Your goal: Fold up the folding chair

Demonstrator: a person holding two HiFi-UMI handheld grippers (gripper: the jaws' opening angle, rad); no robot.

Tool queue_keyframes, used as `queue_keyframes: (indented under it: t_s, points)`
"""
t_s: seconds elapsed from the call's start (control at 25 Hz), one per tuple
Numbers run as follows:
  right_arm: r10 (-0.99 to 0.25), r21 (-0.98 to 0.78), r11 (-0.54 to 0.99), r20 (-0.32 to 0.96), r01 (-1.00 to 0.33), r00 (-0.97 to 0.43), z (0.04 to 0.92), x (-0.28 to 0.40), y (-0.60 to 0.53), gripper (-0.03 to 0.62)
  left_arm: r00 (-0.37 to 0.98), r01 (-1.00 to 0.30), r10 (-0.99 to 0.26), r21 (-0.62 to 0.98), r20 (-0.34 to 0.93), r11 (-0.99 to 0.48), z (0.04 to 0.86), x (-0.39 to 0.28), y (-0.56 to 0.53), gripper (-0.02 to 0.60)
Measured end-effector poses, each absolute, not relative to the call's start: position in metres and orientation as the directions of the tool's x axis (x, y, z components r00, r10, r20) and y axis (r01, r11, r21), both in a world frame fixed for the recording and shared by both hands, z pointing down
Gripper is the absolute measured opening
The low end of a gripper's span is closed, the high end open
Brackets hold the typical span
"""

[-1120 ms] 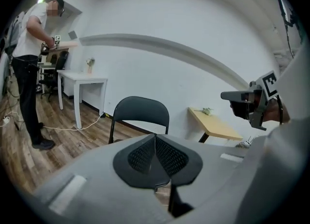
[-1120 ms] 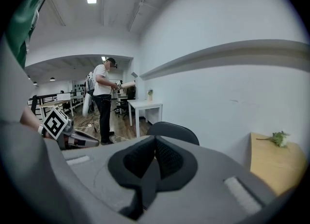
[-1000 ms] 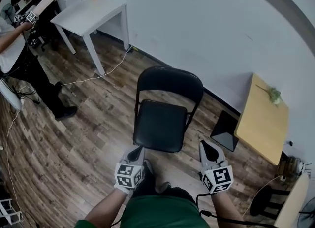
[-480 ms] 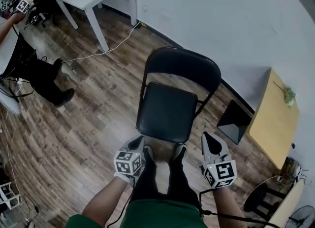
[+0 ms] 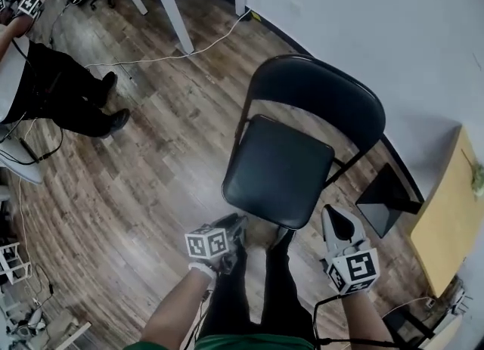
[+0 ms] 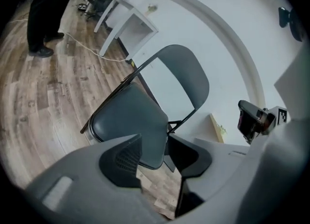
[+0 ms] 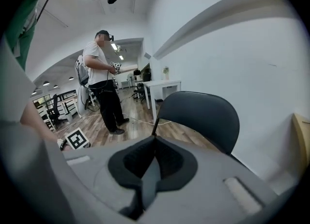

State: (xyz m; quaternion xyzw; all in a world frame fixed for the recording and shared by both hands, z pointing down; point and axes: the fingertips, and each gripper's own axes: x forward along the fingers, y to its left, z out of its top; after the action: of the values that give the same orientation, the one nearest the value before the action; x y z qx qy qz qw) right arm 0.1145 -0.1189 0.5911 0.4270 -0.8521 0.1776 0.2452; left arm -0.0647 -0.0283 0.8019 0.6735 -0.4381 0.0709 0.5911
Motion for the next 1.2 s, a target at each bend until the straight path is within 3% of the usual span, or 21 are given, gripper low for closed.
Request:
queue_keyframes:
  t_s: [0.36, 0.6, 0.92, 1.2]
  points:
    - [-0.63, -0.123, 0.623, 0.507, -0.772, -0.589, 0.624, 0.142, -0.148, 0.003, 0.545, -0.61, -0.503, 0.729, 0.671, 0.311, 0.926, -0.044, -0.019, 0.265]
    - [-0.591, -0.181, 0.631, 0.519, -0.754, -0.618, 0.641, 0.139, -0.163, 0.003, 0.571, -0.581, -0.452, 0.726, 0.686, 0.367, 0.988, -0.027, 0.003, 0.337]
    - [-0.569, -0.284, 0.638, 0.453, -0.716, -0.687, 0.644, 0.131, -0.18, 0.003, 0.544, -0.259, -0.66, 0.852, 0.518, 0.455, 1.023, -0.006, -0.016, 0.398]
    - [-0.53, -0.322, 0.65, 0.457, -0.688, -0.714, 0.663, 0.128, -0.169, 0.003, 0.49, -0.148, -0.755, 0.895, 0.436, 0.421, 1.041, -0.011, -0.049, 0.413]
